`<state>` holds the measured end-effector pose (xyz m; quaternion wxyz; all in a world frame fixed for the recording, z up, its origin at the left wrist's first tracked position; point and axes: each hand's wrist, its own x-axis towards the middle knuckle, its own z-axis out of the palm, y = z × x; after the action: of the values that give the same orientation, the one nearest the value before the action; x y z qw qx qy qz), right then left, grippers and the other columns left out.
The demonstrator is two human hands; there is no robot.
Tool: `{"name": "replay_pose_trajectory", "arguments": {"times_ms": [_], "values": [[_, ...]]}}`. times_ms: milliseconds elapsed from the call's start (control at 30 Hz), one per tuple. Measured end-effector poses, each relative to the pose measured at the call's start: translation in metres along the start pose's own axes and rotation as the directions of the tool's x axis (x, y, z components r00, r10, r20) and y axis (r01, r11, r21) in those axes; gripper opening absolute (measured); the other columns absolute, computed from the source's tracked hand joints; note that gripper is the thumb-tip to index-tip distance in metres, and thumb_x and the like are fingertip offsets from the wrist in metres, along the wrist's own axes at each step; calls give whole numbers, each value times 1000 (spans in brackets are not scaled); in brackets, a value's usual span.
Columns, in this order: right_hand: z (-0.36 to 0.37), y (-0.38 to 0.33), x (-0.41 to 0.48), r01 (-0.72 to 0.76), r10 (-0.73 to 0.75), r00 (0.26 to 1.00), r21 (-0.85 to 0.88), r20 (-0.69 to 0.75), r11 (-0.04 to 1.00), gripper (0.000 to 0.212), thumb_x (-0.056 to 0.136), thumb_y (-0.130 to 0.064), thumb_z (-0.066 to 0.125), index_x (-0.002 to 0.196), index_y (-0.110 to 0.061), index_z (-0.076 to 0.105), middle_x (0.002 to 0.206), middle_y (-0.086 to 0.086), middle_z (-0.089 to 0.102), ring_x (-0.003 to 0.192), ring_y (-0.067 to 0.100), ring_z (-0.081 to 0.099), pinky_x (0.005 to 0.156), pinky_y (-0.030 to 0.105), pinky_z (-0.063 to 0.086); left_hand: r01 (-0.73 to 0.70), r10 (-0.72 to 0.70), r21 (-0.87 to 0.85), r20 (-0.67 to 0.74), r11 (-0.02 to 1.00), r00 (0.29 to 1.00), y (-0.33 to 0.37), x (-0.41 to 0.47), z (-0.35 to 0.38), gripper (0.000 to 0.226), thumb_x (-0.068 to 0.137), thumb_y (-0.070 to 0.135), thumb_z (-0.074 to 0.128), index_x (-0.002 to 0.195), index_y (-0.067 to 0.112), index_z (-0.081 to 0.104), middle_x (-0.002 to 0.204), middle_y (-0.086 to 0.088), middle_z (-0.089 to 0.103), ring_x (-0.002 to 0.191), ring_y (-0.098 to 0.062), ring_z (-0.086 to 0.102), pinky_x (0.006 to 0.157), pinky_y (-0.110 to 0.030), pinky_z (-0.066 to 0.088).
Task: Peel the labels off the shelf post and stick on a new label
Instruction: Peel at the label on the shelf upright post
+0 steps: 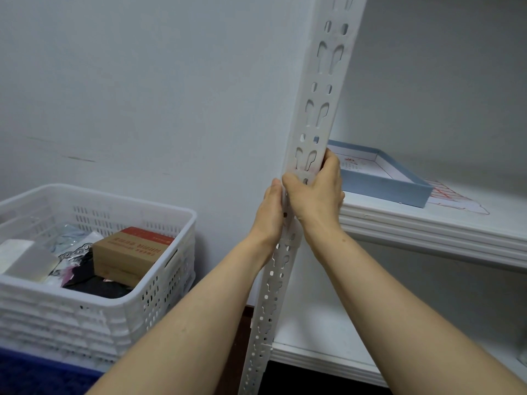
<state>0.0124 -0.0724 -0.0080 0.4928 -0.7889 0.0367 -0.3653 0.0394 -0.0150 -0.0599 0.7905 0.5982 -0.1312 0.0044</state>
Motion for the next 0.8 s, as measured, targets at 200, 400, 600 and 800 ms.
{"name": "replay_pose_trajectory", "arguments": {"times_ms": [200, 400, 600, 800], "values": [[-8, 4, 1, 38, -43, 996, 71, 76, 997, 62, 64, -16, 64, 121, -27, 44, 122, 0, 55, 112, 18, 54, 100, 39, 41, 22, -22, -3, -15, 1000, 1000, -3, 2, 0, 54, 98, 49, 23, 132, 18, 51, 128, 0, 60, 117, -11, 56, 101, -30, 43], [-40, 26, -9, 438, -438, 896, -25, -71, 899, 30, 79, -23, 70, 108, -19, 64, 114, 3, 55, 103, 7, 52, 95, 32, 45, 50, -50, -6, -39, 999, 998, -1, 3, 1, 57, 95, 54, 26, 129, 18, 53, 126, -2, 62, 117, -16, 57, 107, -39, 39], [-32, 27, 10, 717, -801, 594, -500, 74, 485, 9, 74, -33, 71, 76, -25, 73, 110, 3, 64, 113, 20, 42, 105, 45, 19, 44, -44, -2, -54, 999, 998, -1, 2, 2, 76, 78, 64, 28, 137, 18, 45, 137, -4, 53, 127, -15, 49, 111, -39, 34], [-28, 18, 14, 718, -891, 442, -636, 103, 282, 18, 70, -19, 75, 55, -20, 65, 118, 1, 66, 116, 20, 42, 108, 40, 10, 51, -50, 18, -64, 999, 997, -1, 1, 2, 64, 91, 58, 26, 135, 17, 48, 133, -7, 56, 123, -19, 52, 109, -41, 37]]}}
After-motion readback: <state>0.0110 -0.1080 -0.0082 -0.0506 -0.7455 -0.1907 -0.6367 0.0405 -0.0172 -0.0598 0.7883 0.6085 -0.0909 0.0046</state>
